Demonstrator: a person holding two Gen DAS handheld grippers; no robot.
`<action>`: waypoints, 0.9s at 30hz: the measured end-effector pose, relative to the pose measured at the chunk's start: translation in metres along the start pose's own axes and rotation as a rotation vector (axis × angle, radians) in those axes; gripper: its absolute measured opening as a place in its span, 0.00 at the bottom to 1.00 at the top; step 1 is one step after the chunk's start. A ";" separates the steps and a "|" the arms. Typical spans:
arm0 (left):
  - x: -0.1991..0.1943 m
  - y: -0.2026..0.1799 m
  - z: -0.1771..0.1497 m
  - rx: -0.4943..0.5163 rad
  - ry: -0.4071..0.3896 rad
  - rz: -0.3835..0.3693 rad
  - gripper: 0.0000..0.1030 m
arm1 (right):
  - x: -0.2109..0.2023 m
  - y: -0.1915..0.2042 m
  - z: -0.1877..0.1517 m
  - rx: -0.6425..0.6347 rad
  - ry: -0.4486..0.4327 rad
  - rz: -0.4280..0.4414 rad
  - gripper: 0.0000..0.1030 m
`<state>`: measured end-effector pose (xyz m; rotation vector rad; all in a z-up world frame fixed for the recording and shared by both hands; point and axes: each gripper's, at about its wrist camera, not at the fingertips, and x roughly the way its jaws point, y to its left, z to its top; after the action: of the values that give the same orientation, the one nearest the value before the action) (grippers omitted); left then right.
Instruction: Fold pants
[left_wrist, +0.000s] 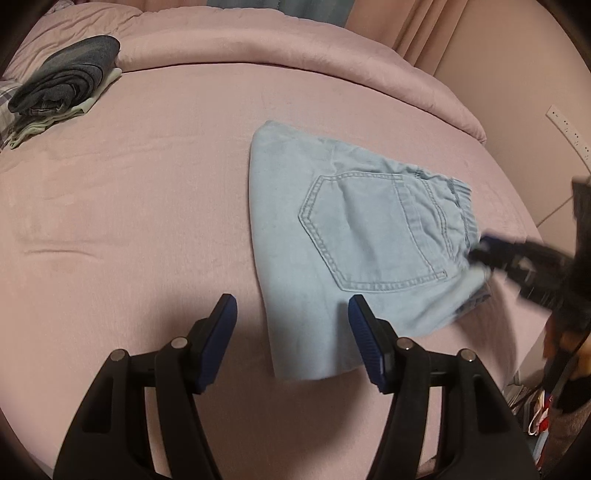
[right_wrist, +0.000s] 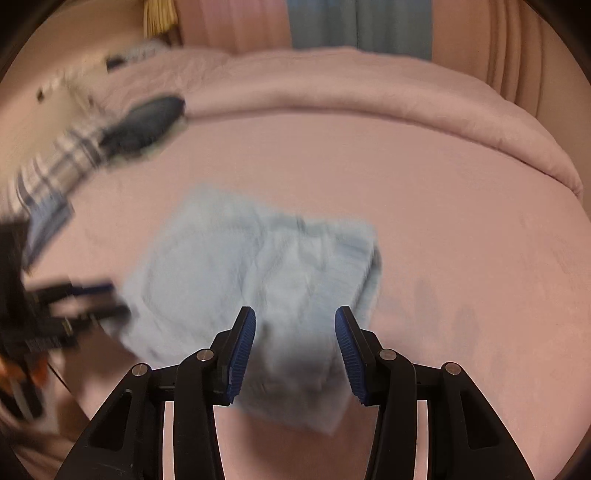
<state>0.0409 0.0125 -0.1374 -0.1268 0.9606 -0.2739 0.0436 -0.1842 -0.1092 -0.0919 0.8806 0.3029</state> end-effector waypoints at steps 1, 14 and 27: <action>0.001 0.001 0.000 -0.001 0.004 0.003 0.60 | 0.010 0.000 -0.008 -0.010 0.046 -0.017 0.47; -0.006 0.020 0.003 -0.058 -0.002 0.007 0.63 | 0.005 -0.039 -0.017 0.267 -0.007 0.187 0.57; 0.006 0.027 0.016 -0.146 0.041 -0.085 0.77 | 0.032 -0.092 -0.052 0.682 0.034 0.448 0.74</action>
<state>0.0619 0.0363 -0.1388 -0.2975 1.0167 -0.2856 0.0511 -0.2752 -0.1713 0.7422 0.9931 0.4013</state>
